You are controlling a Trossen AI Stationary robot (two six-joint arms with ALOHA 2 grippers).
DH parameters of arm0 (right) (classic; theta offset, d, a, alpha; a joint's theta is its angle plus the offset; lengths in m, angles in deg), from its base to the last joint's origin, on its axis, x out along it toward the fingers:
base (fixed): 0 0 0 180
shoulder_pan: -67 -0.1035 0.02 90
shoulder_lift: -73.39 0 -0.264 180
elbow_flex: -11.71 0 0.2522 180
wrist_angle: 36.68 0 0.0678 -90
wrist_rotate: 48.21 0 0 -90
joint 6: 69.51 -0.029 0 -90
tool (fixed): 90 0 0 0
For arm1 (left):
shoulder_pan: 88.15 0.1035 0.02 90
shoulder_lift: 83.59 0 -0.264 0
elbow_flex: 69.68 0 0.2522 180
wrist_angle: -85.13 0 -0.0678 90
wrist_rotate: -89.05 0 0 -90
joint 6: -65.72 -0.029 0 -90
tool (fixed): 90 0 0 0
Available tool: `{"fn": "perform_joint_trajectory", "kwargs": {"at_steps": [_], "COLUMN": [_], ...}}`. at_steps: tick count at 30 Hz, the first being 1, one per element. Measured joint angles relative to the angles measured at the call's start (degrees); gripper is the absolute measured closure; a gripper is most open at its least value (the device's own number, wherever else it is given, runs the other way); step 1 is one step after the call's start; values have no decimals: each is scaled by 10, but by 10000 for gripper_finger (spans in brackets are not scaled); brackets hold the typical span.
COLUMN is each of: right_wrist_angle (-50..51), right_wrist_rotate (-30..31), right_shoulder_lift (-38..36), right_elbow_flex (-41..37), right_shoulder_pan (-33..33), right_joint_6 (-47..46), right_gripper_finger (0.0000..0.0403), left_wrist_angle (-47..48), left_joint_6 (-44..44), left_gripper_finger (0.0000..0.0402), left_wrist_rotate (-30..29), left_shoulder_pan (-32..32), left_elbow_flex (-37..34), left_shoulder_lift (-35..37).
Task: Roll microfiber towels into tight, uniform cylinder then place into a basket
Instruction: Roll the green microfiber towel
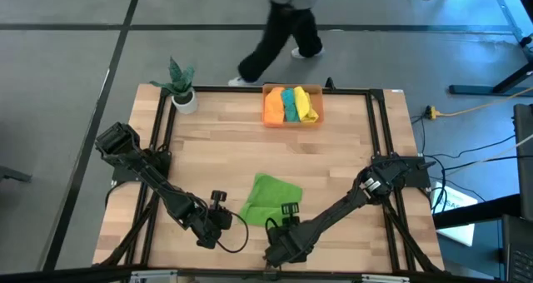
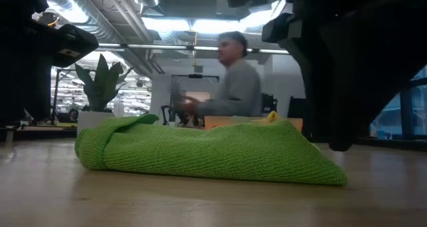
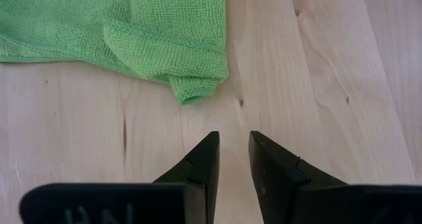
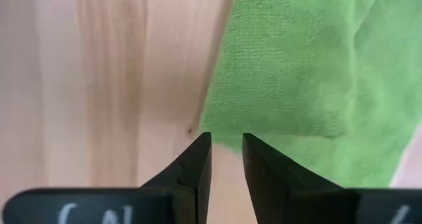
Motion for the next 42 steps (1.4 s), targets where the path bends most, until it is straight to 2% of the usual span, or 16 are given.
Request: {"fn": "perform_joint_trajectory", "kwargs": {"at_steps": [6, 18, 22, 33, 42], "right_wrist_angle": [-18, -89, -89, -90, -123], "right_wrist_rotate": [51, 63, 57, 40, 99], "right_shoulder_lift": [0, -5, -5, 1, 1], "right_elbow_flex": [-14, -80, -80, -24, -38], "right_shoulder_pan": [-10, -12, -11, -11, -10], "right_joint_6": [15, 22, -5, -7, -35], "right_gripper_finger": [315, 315, 315, 315, 315], "left_wrist_angle": [0, 0, -1, -2, -3], "left_joint_6": [0, 0, 0, 0, 0], "left_gripper_finger": [327, 327, 327, 327, 327], "left_wrist_rotate": [0, 0, 0, 0, 0], "left_shoulder_pan": [0, 0, 0, 0, 0], "left_elbow_flex": [0, 0, 0, 0, 0], "left_shoulder_lift": [0, 0, 0, 0, 0]}}
